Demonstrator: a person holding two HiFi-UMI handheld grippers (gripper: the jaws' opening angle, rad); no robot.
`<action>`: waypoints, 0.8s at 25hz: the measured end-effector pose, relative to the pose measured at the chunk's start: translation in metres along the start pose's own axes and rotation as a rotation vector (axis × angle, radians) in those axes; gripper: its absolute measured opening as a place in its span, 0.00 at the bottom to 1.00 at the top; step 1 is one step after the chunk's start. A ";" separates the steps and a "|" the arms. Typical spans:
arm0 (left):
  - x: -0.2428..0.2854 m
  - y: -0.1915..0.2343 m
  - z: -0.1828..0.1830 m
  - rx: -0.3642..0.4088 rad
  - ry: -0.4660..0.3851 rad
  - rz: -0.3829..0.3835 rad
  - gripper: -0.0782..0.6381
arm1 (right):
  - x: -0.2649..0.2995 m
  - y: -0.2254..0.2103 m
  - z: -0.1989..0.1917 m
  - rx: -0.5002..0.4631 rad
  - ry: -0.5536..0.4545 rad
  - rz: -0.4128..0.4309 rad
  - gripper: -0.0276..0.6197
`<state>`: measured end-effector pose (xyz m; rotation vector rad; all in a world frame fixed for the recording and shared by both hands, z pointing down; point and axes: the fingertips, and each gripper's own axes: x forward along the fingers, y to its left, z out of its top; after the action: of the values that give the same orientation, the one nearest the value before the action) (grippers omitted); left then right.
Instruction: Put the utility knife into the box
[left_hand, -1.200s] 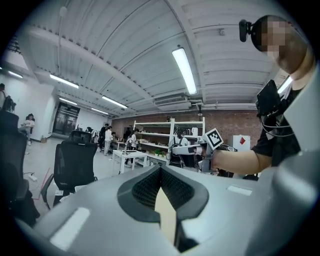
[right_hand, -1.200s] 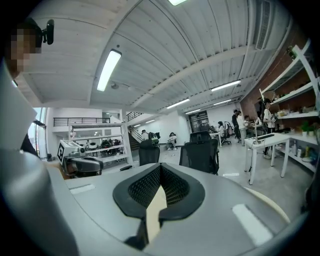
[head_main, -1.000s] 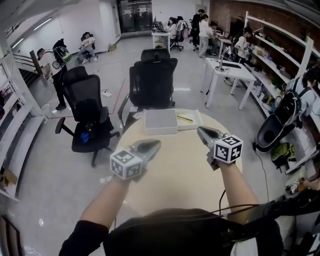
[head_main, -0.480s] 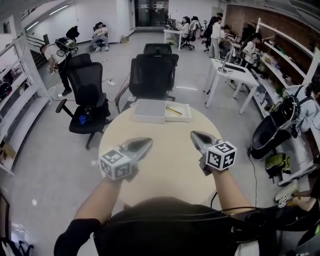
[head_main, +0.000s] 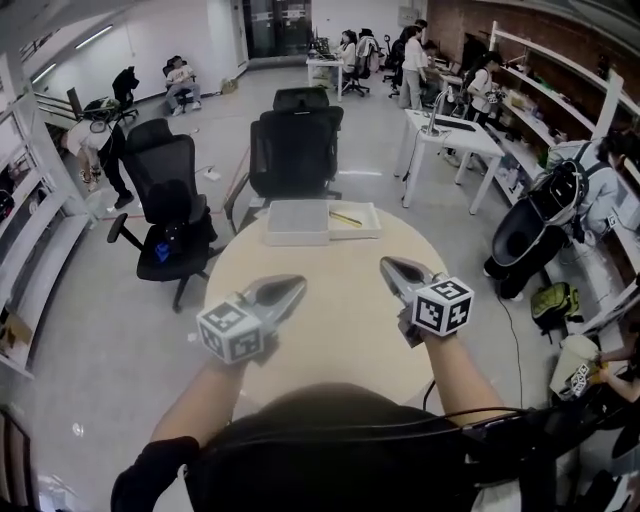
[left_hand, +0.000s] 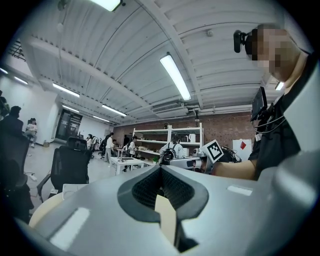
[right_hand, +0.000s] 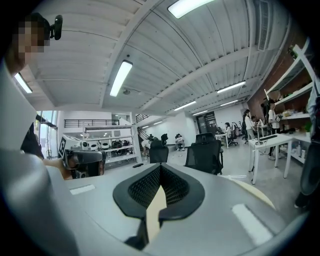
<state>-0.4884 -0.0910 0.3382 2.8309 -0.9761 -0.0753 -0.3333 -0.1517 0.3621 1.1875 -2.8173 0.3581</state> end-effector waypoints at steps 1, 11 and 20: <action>-0.003 0.002 -0.001 0.001 0.000 -0.002 0.11 | 0.001 0.003 -0.001 -0.004 0.003 -0.005 0.06; -0.020 0.022 0.001 -0.041 -0.014 0.012 0.11 | 0.021 0.018 -0.006 -0.027 0.041 -0.001 0.06; -0.022 0.032 -0.001 -0.057 -0.028 0.028 0.11 | 0.030 0.015 -0.009 -0.036 0.051 0.007 0.06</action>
<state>-0.5256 -0.1024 0.3437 2.7710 -1.0028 -0.1383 -0.3655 -0.1599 0.3722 1.1458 -2.7731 0.3314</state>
